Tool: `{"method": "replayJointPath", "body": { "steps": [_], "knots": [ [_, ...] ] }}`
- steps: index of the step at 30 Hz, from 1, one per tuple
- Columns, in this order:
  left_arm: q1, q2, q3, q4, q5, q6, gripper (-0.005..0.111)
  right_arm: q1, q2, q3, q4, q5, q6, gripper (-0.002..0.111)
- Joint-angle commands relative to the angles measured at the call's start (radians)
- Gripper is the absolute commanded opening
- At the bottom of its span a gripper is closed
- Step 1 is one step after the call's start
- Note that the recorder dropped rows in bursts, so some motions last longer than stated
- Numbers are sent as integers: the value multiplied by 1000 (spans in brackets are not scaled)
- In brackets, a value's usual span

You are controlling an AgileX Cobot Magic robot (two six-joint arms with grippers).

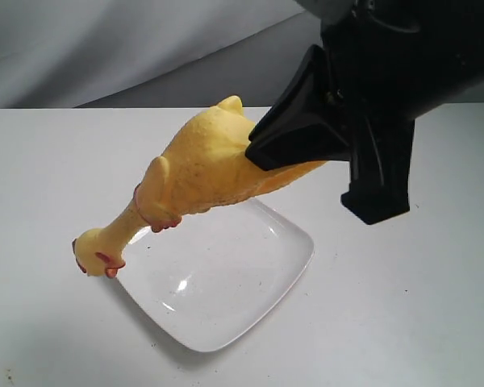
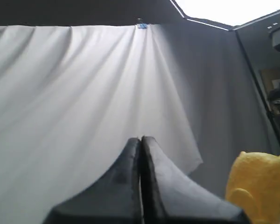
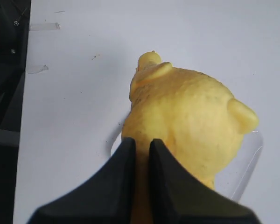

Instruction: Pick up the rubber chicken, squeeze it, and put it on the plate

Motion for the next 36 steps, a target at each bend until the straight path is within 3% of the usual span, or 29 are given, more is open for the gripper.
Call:
{"method": "replayJointPath", "body": {
  "steps": [1, 5, 7, 14, 17, 20, 24, 26, 29, 33, 36],
  "knots": [
    [2, 154, -4, 262, -97, -235, 20, 4, 6, -10, 32, -11, -7, 0],
    [2, 377, -128, 431, -207, -395, 57, 4, 6, -10, 49, -5, -7, 0],
    [2, 521, -209, 492, -309, -418, 67, 4, 6, -10, 51, -5, -7, 0],
    [-2, 947, -505, 749, -523, -477, 67, 4, 6, -10, 69, 26, -3, 0],
    [-51, 1076, -587, 798, -536, -466, 67, 4, 6, -10, 75, 26, -3, 0],
    [-142, 1151, -638, 895, -470, -463, 67, 4, 6, -10, 75, 24, -3, 0],
    [-268, 1173, -651, 940, -210, -465, 67, 4, 6, -10, 75, 24, -3, 0],
    [-311, 1173, -651, 940, -189, -461, 67, 4, 6, -10, 75, 24, -3, 0],
    [-363, 1173, -653, 940, -166, -411, 67, 4, 6, -10, 75, 22, -3, 0],
    [-411, 1173, -653, 929, 1, -396, 67, 4, 6, -10, 75, 22, -3, 0],
    [-429, 1173, -653, 869, 16, -375, 67, 4, 6, -10, 78, 22, -3, 0]
  ]
}}
